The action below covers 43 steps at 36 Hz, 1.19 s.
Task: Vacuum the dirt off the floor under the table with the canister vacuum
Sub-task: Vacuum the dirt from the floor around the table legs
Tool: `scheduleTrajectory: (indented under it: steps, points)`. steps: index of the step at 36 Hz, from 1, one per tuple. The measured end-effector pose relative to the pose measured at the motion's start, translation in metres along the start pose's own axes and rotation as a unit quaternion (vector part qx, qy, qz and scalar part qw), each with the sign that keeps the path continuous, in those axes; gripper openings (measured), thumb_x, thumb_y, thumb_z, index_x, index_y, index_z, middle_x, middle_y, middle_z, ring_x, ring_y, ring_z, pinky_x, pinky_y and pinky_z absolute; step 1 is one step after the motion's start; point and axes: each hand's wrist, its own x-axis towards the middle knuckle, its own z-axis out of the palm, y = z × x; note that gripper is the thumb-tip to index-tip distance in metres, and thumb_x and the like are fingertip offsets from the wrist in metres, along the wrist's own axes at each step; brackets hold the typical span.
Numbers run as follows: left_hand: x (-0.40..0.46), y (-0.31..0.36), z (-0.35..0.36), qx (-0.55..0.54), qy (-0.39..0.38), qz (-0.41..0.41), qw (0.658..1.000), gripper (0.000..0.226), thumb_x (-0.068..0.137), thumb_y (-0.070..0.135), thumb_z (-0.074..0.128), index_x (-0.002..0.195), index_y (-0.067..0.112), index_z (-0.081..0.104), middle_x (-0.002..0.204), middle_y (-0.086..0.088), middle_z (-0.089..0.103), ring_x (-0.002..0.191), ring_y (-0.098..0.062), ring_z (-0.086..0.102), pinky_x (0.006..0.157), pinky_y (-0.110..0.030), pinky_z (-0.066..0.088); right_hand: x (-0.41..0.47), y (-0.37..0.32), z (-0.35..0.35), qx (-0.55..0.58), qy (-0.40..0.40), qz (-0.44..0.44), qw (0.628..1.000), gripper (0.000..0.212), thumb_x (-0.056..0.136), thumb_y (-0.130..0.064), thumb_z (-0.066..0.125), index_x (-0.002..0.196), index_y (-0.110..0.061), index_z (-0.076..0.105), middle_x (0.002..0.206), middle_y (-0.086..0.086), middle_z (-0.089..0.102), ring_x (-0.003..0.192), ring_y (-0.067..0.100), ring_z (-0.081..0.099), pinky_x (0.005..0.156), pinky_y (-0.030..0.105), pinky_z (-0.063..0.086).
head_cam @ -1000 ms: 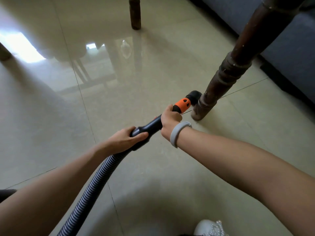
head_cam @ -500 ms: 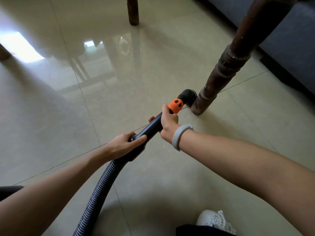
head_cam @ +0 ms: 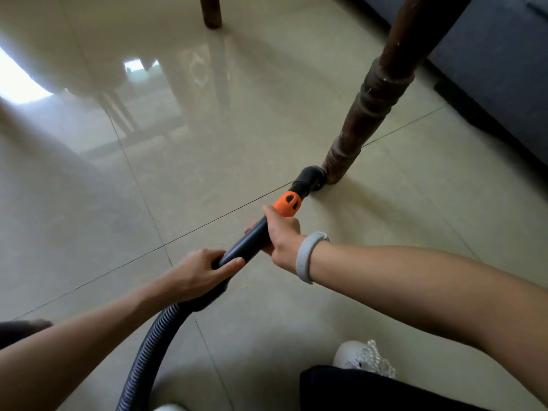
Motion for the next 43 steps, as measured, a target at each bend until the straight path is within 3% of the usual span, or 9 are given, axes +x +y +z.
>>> scheduleTrajectory:
  steps: [3,6,9,15,22,29,37,40,43]
  points:
    - [-0.004,-0.009,0.002,0.033,-0.035,0.005,0.999,0.044,0.084,0.064,0.047,0.072,0.023,0.058,0.064,0.005,0.067,0.055,-0.004,0.06,0.057,-0.018,0.046,-0.002,0.016,-0.013,-0.035,0.023,0.005,0.999,0.021,0.091,-0.027,0.059,0.092,-0.011,0.045,0.094,0.011,0.059,0.093,0.028,0.063,0.087,0.041,0.056]
    - [-0.001,-0.001,0.006,0.088,-0.052,0.017,0.995,0.058,0.075,0.078,0.038,0.079,0.024,0.059,0.067,0.005,0.068,0.057,-0.004,0.061,0.057,-0.019,0.046,-0.002,0.015,-0.03,-0.04,0.027,0.005,0.999,0.02,0.092,-0.027,0.059,0.094,-0.012,0.045,0.095,0.01,0.056,0.096,0.028,0.059,0.089,0.041,0.055]
    - [0.005,0.015,0.014,0.182,-0.037,0.031,0.982,0.048,0.085,0.067,0.042,0.084,0.022,0.058,0.07,0.003,0.066,0.064,-0.013,0.062,0.059,-0.025,0.046,-0.001,0.011,-0.042,-0.004,0.03,0.005,1.0,0.021,0.091,-0.025,0.06,0.094,-0.01,0.047,0.107,0.016,0.059,0.101,0.031,0.061,0.088,0.045,0.055]
    - [0.008,0.038,0.046,0.258,-0.016,0.064,0.964,0.05,0.086,0.07,0.038,0.096,0.025,0.055,0.078,0.005,0.058,0.069,-0.019,0.059,0.06,-0.03,0.045,-0.004,0.007,-0.08,0.095,0.01,0.046,0.994,0.021,0.09,-0.017,0.059,0.102,-0.005,0.046,0.087,0.016,0.059,0.079,0.03,0.065,0.07,0.042,0.057]
    - [0.015,0.051,0.058,0.28,0.013,0.073,0.957,0.049,0.089,0.067,0.037,0.105,0.023,0.05,0.087,0.004,0.047,0.068,-0.018,0.05,0.058,-0.029,0.038,0.011,0.003,-0.087,-0.108,0.174,-0.04,0.978,0.039,0.091,-0.037,0.052,0.117,-0.009,0.044,0.102,0.009,0.056,0.082,0.021,0.056,0.084,0.04,0.056]
    - [0.002,0.01,0.016,0.213,-0.087,0.036,0.973,0.041,0.087,0.065,0.043,0.08,0.025,0.045,0.069,0.004,0.06,0.063,-0.015,0.057,0.062,-0.03,0.043,0.023,0.031,-0.042,-0.182,0.138,-0.037,0.973,0.062,0.046,-0.062,0.044,0.092,-0.021,0.042,0.095,0.009,0.058,0.092,0.033,0.06,0.083,0.05,0.054]
    - [0.002,0.034,0.033,0.119,-0.194,0.042,0.973,0.031,0.092,0.054,0.047,0.086,0.023,0.05,0.075,0.007,0.059,0.069,-0.014,0.055,0.065,-0.026,0.041,0.002,0.021,-0.052,-0.226,0.154,-0.045,0.961,0.053,0.066,-0.051,0.049,0.102,-0.012,0.046,0.097,0.01,0.059,0.086,0.031,0.061,0.074,0.047,0.058]
    - [0.012,0.045,0.042,0.111,-0.196,0.046,0.973,0.032,0.092,0.054,0.048,0.076,0.025,0.044,0.072,0.007,0.058,0.065,-0.012,0.053,0.062,-0.026,0.038,0.006,0.012,-0.068,-0.198,0.157,-0.031,0.967,0.037,0.087,-0.039,0.052,0.107,-0.01,0.043,0.093,0.007,0.055,0.077,0.023,0.057,0.065,0.039,0.059]
    - [0.015,0.036,0.033,0.125,-0.174,0.031,0.976,0.032,0.091,0.054,0.048,0.076,0.027,0.045,0.07,0.008,0.058,0.061,-0.008,0.052,0.058,-0.024,0.038,0.012,0.013,-0.059,-0.205,0.161,-0.036,0.965,0.031,0.087,-0.038,0.053,0.1,-0.012,0.041,0.085,0.005,0.052,0.08,0.026,0.06,0.075,0.044,0.059]
